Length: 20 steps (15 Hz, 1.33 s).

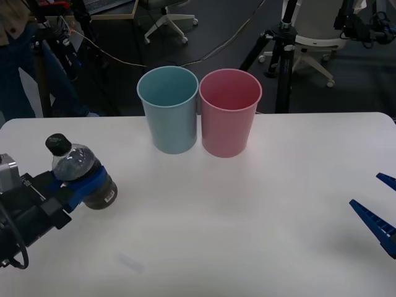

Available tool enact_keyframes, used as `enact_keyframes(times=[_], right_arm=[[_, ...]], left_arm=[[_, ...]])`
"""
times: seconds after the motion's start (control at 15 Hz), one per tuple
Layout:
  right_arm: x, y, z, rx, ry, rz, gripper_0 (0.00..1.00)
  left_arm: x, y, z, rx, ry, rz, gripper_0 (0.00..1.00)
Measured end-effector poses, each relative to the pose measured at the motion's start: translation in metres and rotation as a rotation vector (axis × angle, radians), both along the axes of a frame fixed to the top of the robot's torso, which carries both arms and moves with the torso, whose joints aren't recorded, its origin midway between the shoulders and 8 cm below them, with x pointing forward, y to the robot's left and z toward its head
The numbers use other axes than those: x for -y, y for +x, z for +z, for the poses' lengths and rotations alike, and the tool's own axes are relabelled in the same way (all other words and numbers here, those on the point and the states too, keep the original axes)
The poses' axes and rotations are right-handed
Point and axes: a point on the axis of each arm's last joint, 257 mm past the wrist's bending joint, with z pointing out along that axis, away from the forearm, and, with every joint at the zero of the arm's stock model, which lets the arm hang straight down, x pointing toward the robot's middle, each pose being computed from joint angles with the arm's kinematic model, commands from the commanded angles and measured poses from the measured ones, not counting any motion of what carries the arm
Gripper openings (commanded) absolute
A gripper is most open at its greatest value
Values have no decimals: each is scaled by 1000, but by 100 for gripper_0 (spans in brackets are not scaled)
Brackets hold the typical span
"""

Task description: Grasp the object on the table and drop it into the matching bin: aluminum can to the light blue bin, PET bottle to the pink bin.

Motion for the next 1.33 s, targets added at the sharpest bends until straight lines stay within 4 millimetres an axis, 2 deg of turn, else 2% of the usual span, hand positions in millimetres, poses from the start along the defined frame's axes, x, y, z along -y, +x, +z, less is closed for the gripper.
enact_keyframes(times=[0.27,0.6,0.93,1.13,1.33], right_arm=[[0,0,0,0,0,0,100],[0,0,0,0,0,0,100],[0,0,0,0,0,0,100],[0,0,0,0,0,0,100],[0,0,0,0,0,0,100]], left_arm=[[23,5,38,16,5,-63,1],[60,13,69,40,22,-185,1],[97,26,118,12,22,-306,1],[116,45,142,8,18,-346,1],[135,72,156,35,54,-370,4]])
